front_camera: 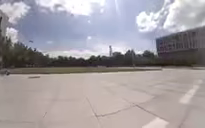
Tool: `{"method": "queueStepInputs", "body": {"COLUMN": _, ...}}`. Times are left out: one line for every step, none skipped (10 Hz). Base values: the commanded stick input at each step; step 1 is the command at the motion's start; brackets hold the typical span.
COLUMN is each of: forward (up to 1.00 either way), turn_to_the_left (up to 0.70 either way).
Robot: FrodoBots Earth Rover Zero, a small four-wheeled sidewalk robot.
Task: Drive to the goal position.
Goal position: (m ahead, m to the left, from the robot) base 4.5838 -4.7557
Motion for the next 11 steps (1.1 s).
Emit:
{"method": "queueStepInputs", "body": {"forward": 0.0, "turn_to_the_left": -0.7}}
{"method": "queueStepInputs", "body": {"forward": 0.0, "turn_to_the_left": -0.7}}
{"method": "queueStepInputs", "body": {"forward": 0.0, "turn_to_the_left": -0.7}}
{"method": "queueStepInputs", "body": {"forward": 0.0, "turn_to_the_left": -0.7}}
{"method": "queueStepInputs", "body": {"forward": 0.0, "turn_to_the_left": -0.7}}
{"method": "queueStepInputs", "body": {"forward": 0.0, "turn_to_the_left": -0.7}}
{"method": "queueStepInputs", "body": {"forward": 0.0, "turn_to_the_left": -0.7}}
{"method": "queueStepInputs", "body": {"forward": 0.0, "turn_to_the_left": -0.16}}
{"method": "queueStepInputs", "body": {"forward": 0.0, "turn_to_the_left": 0.0}}
{"method": "queueStepInputs", "body": {"forward": 0.0, "turn_to_the_left": 0.0}}
{"method": "queueStepInputs", "body": {"forward": 0.0, "turn_to_the_left": 0.0}}
